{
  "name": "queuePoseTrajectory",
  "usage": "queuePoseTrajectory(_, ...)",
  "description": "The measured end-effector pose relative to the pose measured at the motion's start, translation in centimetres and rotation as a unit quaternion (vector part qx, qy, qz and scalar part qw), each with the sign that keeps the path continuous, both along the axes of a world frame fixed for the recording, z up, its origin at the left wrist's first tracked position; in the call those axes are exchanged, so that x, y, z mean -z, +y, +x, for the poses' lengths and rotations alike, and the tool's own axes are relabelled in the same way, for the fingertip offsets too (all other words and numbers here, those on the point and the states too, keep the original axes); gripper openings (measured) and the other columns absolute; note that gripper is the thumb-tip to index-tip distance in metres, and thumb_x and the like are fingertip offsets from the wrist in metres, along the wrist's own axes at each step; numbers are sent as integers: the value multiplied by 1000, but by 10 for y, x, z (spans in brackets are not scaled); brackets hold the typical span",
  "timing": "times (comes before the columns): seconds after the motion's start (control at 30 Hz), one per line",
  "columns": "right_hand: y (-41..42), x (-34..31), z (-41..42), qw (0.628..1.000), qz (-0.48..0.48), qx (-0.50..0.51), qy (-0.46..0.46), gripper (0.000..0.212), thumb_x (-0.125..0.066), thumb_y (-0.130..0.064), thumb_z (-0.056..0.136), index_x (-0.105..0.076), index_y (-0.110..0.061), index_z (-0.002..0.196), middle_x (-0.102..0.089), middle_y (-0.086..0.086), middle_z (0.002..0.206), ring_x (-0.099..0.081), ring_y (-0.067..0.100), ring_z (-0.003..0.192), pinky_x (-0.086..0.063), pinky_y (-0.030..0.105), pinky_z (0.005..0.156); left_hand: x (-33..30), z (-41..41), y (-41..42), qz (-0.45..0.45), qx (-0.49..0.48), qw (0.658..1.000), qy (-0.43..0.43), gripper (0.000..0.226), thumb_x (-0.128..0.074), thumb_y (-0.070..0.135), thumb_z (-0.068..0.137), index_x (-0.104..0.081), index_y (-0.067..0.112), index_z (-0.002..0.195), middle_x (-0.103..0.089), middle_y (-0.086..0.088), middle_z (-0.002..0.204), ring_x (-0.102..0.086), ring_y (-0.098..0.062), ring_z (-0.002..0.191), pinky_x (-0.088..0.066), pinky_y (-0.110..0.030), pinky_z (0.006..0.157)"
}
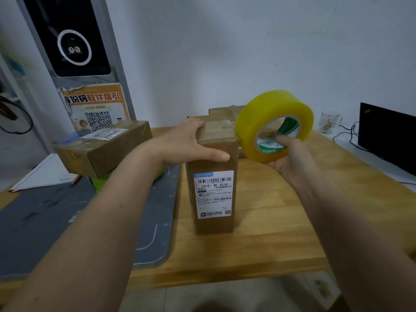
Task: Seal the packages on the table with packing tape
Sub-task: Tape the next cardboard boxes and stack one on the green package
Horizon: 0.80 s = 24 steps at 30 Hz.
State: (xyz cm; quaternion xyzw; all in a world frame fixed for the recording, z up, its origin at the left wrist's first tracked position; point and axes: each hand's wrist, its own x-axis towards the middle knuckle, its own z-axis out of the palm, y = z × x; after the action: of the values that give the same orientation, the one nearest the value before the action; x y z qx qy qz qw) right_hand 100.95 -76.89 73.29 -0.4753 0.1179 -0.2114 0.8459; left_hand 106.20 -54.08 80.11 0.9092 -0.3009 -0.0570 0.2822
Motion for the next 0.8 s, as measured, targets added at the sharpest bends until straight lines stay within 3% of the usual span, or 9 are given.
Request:
queuePoseTrajectory(0.1,8,14,1,1000,13,-4,-27,31,-60,-3,90,-60,-12,120,-70,14,114,-71,31,98,-59,46,64,-3,-1,-6,-37,-21,998,39,107,-48,86,70,-39,13,147,-33,-3,153,-38,-15,132,-31,-34,106)
queuePoseTrajectory(0.17,8,16,1,999,17,17,-38,31,-62,-2,89,-61,-13,117,-72,13,110,-71,32,97,-59,46,64,1,0,-17,-58,-71,996,-7,87,-50,73,82,-47,5,136,-46,-9,140,-49,-23,121,-41,-38,96)
queuePoseTrajectory(0.23,6,17,1,998,10,29,-45,28,-63,-1,88,-62,-15,112,-74,12,105,-72,31,94,-59,46,63,6,-1,-24,-100,-106,989,-23,71,-57,62,86,-49,12,136,-47,0,133,-48,-16,115,-39,-30,89)
queuePoseTrajectory(0.33,8,18,1,999,5,17,-45,27,-63,-2,88,-62,-15,112,-73,13,108,-72,31,94,-59,46,63,15,-1,-20,-261,-116,957,47,46,-62,33,94,-54,24,138,-52,4,139,-50,-11,121,-42,-27,101)
queuePoseTrajectory(0.4,11,18,2,999,16,10,-37,27,-62,-2,89,-62,-14,113,-71,15,111,-71,32,95,-59,46,64,19,-3,-15,-374,-108,912,126,44,-56,12,98,-53,22,140,-55,4,139,-53,-9,118,-44,-24,102)
queuePoseTrajectory(0.5,19,19,2,999,39,-1,-35,31,-61,-2,90,-60,-14,119,-70,15,113,-71,32,98,-59,46,67,23,-3,-11,-452,-115,866,184,42,-43,1,101,-54,17,138,-58,2,136,-57,-11,109,-50,-18,83)
queuePoseTrajectory(0.57,27,23,-1,994,96,-14,-50,34,-60,-1,90,-58,-15,121,-71,13,113,-70,30,100,-60,44,72,23,-3,-10,-469,-131,853,188,40,-39,2,102,-58,18,133,-61,3,132,-60,-12,104,-52,-18,77)
queuePoseTrajectory(0.67,48,37,-6,980,163,-84,-75,35,-61,-9,88,-60,-17,122,-70,11,118,-65,28,111,-54,43,93,28,-4,-11,-471,-129,854,182,38,-40,6,102,-64,24,126,-63,5,129,-60,-15,111,-53,-25,87)
queuePoseTrajectory(0.8,70,45,-7,992,53,-108,46,60,-65,-46,76,-54,-30,133,-60,4,135,-48,26,130,-26,51,113,31,-2,-7,-502,-131,835,185,41,-41,6,101,-69,32,117,-64,0,128,-65,-18,104,-57,-32,83)
